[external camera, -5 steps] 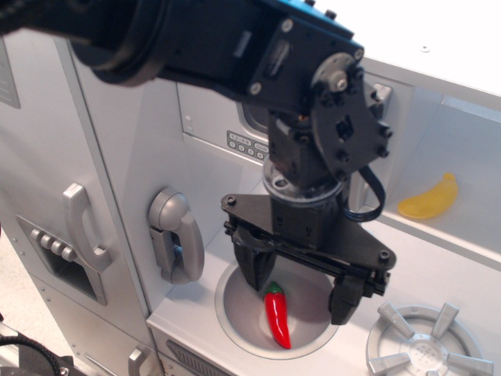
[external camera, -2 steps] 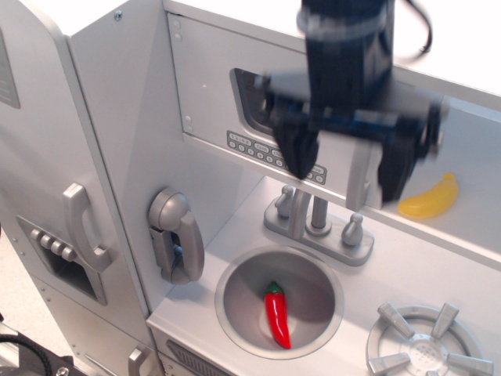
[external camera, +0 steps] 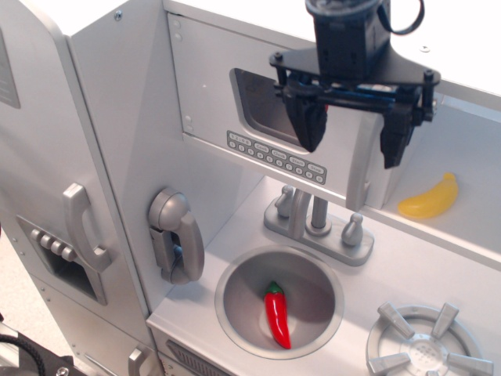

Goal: Open microwave

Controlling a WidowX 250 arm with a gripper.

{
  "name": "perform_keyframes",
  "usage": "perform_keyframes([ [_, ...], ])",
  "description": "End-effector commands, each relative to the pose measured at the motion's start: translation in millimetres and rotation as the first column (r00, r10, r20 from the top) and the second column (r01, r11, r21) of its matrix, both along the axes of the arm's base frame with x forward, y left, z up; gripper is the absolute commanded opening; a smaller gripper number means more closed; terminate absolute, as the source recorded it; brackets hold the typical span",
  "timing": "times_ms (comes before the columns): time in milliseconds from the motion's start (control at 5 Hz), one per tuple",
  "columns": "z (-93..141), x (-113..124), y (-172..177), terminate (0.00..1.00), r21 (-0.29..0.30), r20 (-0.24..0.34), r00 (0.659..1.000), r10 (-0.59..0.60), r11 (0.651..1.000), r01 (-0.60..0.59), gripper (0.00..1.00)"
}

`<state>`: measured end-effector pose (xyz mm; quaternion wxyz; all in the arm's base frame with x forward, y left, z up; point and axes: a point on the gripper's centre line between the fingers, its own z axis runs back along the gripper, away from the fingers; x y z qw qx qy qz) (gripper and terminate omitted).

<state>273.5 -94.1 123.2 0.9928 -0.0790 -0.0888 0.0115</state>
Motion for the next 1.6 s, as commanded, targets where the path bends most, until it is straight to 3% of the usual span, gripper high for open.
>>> perform_keyframes([
  [0,-8,14,-4,0.00,0.019,0.072,0.997,0.016,1.000,-0.017,1.00],
  [200,-11,20,-6,0.00,0.041,0.114,0.993,0.025,0.999,-0.029,1.00],
  [600,-9,38,-6,0.00,0.035,0.134,0.990,0.047,0.998,-0.052,1.00],
  [800,-9,41,-3,0.00,0.047,0.141,0.989,0.044,0.998,-0.051,0.00],
  [1200,-14,33,1,0.00,0.063,0.158,0.987,0.013,0.998,-0.024,0.00],
  [1400,-13,17,4,0.00,0.063,0.154,0.988,0.003,0.998,-0.013,0.00],
])
